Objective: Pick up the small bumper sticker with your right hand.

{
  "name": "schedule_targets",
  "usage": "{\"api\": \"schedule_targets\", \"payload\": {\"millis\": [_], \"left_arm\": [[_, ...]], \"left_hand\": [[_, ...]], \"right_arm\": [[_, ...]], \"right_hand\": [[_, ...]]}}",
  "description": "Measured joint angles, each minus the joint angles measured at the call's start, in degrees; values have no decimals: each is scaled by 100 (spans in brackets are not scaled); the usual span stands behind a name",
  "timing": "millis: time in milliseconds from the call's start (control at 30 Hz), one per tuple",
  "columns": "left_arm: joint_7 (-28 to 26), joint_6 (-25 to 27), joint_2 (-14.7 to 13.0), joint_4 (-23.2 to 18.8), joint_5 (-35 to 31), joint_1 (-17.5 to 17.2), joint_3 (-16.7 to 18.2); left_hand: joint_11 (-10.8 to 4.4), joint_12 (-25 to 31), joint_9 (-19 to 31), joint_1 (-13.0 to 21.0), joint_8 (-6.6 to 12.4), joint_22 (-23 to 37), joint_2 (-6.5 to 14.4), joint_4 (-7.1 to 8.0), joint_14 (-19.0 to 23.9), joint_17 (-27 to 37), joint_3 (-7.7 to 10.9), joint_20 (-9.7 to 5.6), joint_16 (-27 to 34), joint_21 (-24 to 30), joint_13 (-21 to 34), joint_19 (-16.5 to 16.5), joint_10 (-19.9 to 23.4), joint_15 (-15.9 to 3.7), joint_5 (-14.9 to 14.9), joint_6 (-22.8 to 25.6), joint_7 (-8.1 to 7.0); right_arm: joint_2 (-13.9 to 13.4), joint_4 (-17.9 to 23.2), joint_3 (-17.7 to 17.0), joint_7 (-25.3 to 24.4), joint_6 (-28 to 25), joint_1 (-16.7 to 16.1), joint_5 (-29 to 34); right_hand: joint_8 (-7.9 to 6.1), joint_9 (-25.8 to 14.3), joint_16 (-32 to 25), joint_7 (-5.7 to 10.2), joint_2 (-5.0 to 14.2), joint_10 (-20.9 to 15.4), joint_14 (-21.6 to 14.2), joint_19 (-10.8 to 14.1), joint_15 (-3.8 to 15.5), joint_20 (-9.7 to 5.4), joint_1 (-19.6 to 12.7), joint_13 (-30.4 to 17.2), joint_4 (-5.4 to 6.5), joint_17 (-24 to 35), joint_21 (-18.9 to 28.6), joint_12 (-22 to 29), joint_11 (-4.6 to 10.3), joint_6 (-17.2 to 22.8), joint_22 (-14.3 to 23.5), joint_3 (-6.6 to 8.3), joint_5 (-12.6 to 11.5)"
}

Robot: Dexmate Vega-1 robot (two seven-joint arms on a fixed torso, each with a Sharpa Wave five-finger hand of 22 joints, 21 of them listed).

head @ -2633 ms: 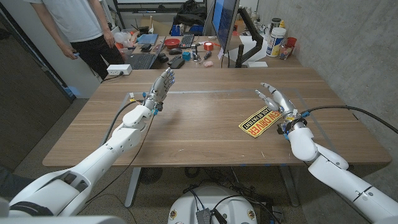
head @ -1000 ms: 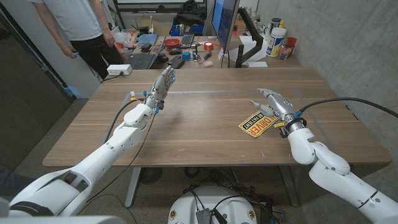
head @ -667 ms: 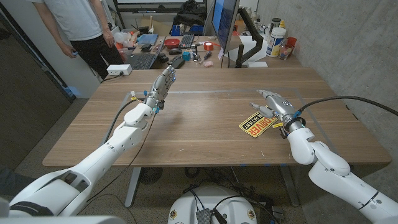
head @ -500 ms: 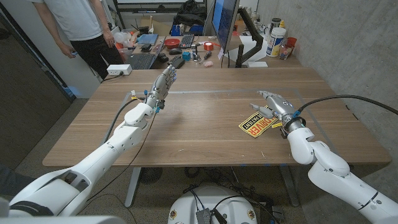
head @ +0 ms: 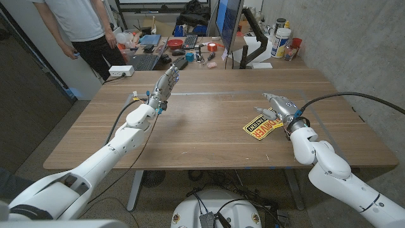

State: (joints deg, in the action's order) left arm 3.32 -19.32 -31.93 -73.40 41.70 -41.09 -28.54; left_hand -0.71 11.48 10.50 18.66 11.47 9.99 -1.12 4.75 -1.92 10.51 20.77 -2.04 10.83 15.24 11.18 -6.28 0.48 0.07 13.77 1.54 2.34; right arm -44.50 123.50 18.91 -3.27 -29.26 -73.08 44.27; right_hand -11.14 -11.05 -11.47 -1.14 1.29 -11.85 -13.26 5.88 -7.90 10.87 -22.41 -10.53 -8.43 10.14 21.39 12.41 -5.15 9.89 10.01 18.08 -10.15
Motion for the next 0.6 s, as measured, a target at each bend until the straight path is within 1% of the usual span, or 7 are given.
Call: {"api": "schedule_targets", "payload": {"millis": [133,200,267,333,433,467,600], "left_arm": [[-1,2,0,0,10,0,-4],[-1,3,0,2,17,0,-8],[-1,3,0,8,19,2,-10],[0,3,4,19,21,12,-12],[3,3,16,39,23,26,-14],[7,3,23,46,26,32,-14],[9,2,41,65,30,39,-14]], "left_hand": [[0,0,0,0,0,0,0,0,0,0,0,0,0,-22,0,0,0,0,1,0,0],[0,0,0,0,0,0,0,0,0,0,0,0,0,-22,0,0,0,0,1,0,0],[0,0,0,0,0,0,0,0,0,0,0,0,0,-22,0,0,0,0,2,0,0],[0,0,0,0,0,0,0,0,0,0,0,0,0,-22,0,0,0,0,2,0,0],[0,0,0,23,0,0,23,-17,0,0,-17,0,0,-44,0,0,0,0,-24,0,0],[0,0,0,23,0,0,23,-18,0,0,-17,0,0,-44,0,0,0,0,-24,0,0],[0,0,0,23,0,0,23,-17,0,0,-17,0,0,-44,1,0,0,0,-24,-1,0]], "right_arm": [[11,35,56,170,-113,55,101],[23,51,93,279,-197,90,164],[29,58,109,334,-231,108,193],[40,65,136,414,-269,137,234],[49,69,158,564,-361,161,305],[61,70,194,615,-389,209,327],[69,70,215,779,-464,233,393]], "right_hand": [[0,0,0,-1,-22,12,-18,0,-18,0,22,0,22,0,0,0,-11,0,0,-22,0],[0,0,0,-29,-22,31,-18,0,-18,0,22,0,22,0,-12,-44,-30,-29,0,-22,0],[0,0,0,-29,-22,42,-18,34,-18,33,22,0,22,0,-22,-44,-42,-29,0,-22,0],[35,0,0,-60,-22,61,-15,31,-20,30,22,0,22,0,-22,-44,-60,-60,0,-22,0],[40,0,26,-114,-55,93,16,9,-51,52,55,0,22,1,-44,-44,-134,-113,27,-22,0],[41,0,26,-131,-54,101,16,2,-51,65,54,0,26,0,-44,-44,-143,-131,28,-58,0],[41,0,46,-192,-92,142,59,30,-94,92,45,14,22,1,-89,-75,-184,-147,28,-69,0]]}}
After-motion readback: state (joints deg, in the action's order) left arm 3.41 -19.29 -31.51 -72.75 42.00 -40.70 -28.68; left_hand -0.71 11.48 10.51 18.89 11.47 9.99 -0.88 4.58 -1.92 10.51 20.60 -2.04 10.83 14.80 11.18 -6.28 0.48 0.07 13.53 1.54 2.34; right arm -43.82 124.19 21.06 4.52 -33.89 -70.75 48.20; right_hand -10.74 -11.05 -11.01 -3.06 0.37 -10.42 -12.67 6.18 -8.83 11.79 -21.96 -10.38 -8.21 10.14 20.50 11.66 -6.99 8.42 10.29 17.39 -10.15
